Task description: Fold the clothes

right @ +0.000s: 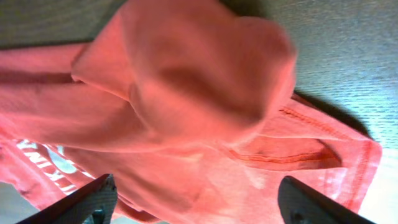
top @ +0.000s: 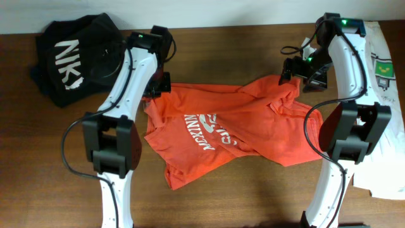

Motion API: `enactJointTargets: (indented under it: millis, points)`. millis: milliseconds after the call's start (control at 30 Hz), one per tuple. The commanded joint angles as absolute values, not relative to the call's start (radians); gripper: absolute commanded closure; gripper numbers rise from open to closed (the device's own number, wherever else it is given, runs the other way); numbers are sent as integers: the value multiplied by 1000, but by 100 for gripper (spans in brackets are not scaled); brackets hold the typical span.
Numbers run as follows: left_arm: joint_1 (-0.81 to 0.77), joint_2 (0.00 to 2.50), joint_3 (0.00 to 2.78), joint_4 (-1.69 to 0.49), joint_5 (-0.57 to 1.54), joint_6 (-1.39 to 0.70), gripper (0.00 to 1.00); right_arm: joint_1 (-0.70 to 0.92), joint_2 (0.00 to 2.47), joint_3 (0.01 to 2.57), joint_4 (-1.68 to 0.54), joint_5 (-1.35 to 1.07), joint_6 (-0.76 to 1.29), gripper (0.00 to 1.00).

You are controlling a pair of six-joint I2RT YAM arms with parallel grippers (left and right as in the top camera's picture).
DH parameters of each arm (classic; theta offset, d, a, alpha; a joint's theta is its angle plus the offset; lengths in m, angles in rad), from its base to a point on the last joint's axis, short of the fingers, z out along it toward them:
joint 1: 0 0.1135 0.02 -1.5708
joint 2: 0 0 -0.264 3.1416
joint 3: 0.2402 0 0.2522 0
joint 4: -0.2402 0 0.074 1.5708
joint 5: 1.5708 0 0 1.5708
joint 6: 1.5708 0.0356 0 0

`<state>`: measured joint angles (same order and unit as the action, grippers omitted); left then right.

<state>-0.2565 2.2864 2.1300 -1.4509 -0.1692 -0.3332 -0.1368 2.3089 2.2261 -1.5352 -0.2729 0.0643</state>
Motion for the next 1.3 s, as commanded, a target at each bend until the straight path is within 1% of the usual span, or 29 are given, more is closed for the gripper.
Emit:
enactJointTargets:
  millis: [0,133,167,200,233,267,300,333,367,533,633,733,767,833,867,933,1033,1133,1200,1267]
  points:
    - [-252,2317,2127,-1456,-180,-344,99,-137,2310,2226,-1567,-254,60,9]
    - [-252,2317,2127,-1463,-180,-343,99,-138,2313,2225,-1575,-186,60,9]
    - [-252,2317,2127,-1469,-180,-344,99,-138,2313,2215,-1574,-174,59,12]
    - [-252,2317,2127,-1472,-180,-344,99,-138,2313,2199,-1570,-168,59,18]
    - [-252,2317,2127,-1474,-180,-344,99,-138,2313,2166,-1545,-167,59,27]
    - [-252,2317,2127,-1474,-180,-344,99,-138,2313,2141,-1522,-168,59,32]
    - [-252,2317,2127,-1474,-180,-344,99,-137,2313,2105,-1484,-168,59,34]
    - [-252,2317,2127,-1474,-180,-344,99,-136,2313,2071,-1450,-168,59,39]
    - [-252,2317,2127,-1474,-180,-344,99,-136,2313,2046,-1427,-168,60,41]
    - [-252,2317,2127,-1474,-180,-344,99,-137,2313,1938,-1284,-168,60,42]
    - [-252,2317,2127,-1474,-180,-344,99,-135,2313,1907,-1239,-168,59,47]
    - [-252,2317,2127,-1474,-180,-344,99,-135,2313,1906,-1222,-168,59,64]
    - [-252,2317,2127,-1474,-180,-344,99,-136,2312,1906,-1218,-168,60,78]
    - [-252,2317,2127,-1474,-180,-344,99,-140,2312,1913,-1226,-168,60,93]
    - [-253,2316,2140,-1483,-178,-344,99,-144,2311,1940,-1256,-168,60,96]
    - [-255,2308,2184,-1528,-176,-344,99,-155,2310,2012,-1319,-168,62,96]
    - [-266,2255,2299,-1628,-176,-344,99,-178,2304,2217,-1496,-169,113,96]
    - [-287,2140,2399,-1688,-151,-339,99,-182,2294,2519,-1700,-179,112,96]
    - [-313,1996,2404,-1688,-147,-339,99,-177,2162,2556,-1699,-236,145,96]
    - [-327,1870,2404,-1688,-147,-340,99,-177,2058,2556,-1699,-236,151,96]
